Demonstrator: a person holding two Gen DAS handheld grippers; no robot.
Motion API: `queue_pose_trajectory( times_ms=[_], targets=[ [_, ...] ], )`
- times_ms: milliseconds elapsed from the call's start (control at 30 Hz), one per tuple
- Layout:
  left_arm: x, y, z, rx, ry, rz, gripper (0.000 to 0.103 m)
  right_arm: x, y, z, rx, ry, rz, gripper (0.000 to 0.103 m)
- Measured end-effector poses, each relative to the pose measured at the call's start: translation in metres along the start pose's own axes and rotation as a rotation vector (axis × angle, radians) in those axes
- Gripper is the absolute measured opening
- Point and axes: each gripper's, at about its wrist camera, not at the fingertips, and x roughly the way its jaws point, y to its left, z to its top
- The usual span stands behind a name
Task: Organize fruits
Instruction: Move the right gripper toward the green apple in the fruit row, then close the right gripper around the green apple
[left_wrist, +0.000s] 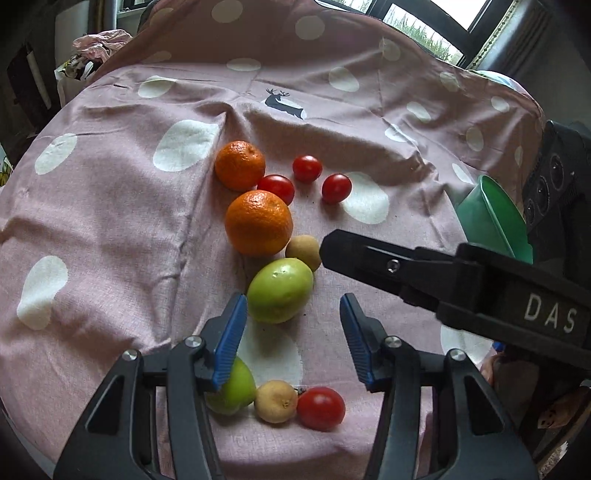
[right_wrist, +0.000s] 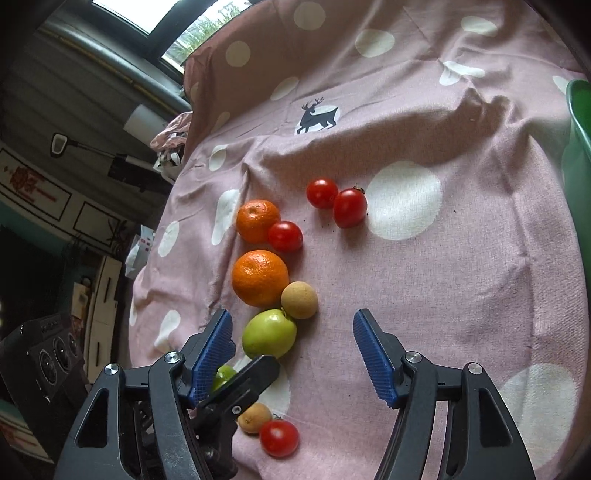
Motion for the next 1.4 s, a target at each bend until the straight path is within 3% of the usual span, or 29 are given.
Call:
queue_pose_trajectory(
  times_ms=[333,733,933,1400],
  targets=[
    [0.012,0.007,0.002,-0.051,-0.002,-0.002,0.05,0.013,-0.004,-0.001,0.033,0.058,0.077,0.069],
    [0.015,0.005,0.005,-0.043,-0.02,0.025,0.052,0.008,-0.006,-0.002,0.023,0.027,0.0,0.069],
    [0.023,0.004,0.008,-0.052,0.04,0.106,0.058,0.004,-0.007,-0.003,0.026,0.01,-0.015,0.069],
    [0.019,0.007,0.003,-0.033,-0.003,0.08,0.054,0.014,-0.004,-0.001,0.022,0.037,0.02,0.069]
  ],
)
